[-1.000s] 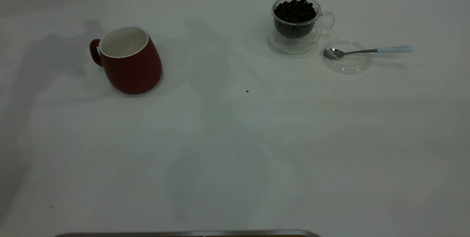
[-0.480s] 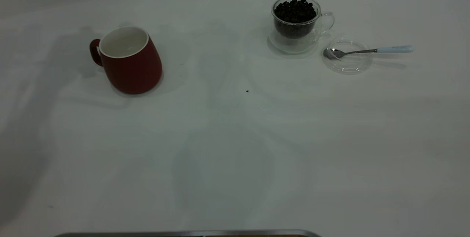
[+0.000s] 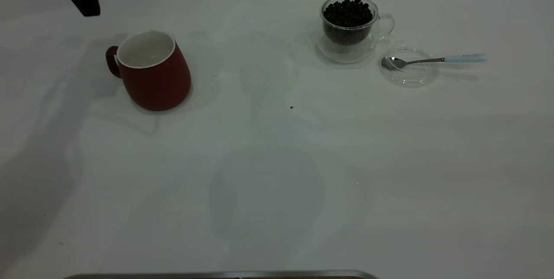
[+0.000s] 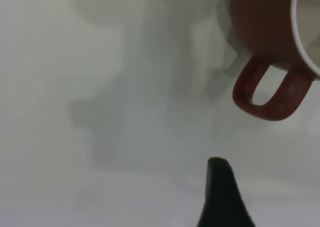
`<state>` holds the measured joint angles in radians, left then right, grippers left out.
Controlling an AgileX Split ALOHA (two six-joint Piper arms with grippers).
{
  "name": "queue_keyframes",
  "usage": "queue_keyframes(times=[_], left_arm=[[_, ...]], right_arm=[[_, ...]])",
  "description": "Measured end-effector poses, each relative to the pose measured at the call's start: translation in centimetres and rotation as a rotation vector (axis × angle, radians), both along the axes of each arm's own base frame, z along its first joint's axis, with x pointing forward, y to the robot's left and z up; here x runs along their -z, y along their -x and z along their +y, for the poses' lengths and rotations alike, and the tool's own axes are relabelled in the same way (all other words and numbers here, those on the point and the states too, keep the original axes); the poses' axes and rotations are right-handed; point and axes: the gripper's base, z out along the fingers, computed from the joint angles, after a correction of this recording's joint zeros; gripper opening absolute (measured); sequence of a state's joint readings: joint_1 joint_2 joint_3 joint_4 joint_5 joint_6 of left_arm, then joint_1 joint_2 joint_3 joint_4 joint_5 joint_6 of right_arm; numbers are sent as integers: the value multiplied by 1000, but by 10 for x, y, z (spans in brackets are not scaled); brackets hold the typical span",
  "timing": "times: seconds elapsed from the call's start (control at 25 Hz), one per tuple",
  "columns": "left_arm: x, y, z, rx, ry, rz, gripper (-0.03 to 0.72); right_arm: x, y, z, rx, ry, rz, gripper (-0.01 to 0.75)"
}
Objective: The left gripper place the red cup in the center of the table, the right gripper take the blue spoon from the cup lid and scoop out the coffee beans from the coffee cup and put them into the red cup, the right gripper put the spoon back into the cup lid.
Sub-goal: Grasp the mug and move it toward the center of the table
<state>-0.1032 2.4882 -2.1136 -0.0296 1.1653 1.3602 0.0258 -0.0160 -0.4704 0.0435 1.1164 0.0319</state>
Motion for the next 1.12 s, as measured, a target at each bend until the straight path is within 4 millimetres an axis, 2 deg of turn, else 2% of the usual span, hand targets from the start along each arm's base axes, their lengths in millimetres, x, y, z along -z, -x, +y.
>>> queue_keyframes(times=[0.52, 0.72, 1.12], left_arm=[[45, 2, 0, 30, -8, 90, 537], [49, 3, -2, 46, -16, 97, 537], [54, 7, -29, 107, -20, 107, 537]], right_arm=[[0, 0, 0, 0, 0, 0, 369], [0, 0, 0, 0, 0, 1, 369], [0, 0, 0, 0, 0, 1, 369]])
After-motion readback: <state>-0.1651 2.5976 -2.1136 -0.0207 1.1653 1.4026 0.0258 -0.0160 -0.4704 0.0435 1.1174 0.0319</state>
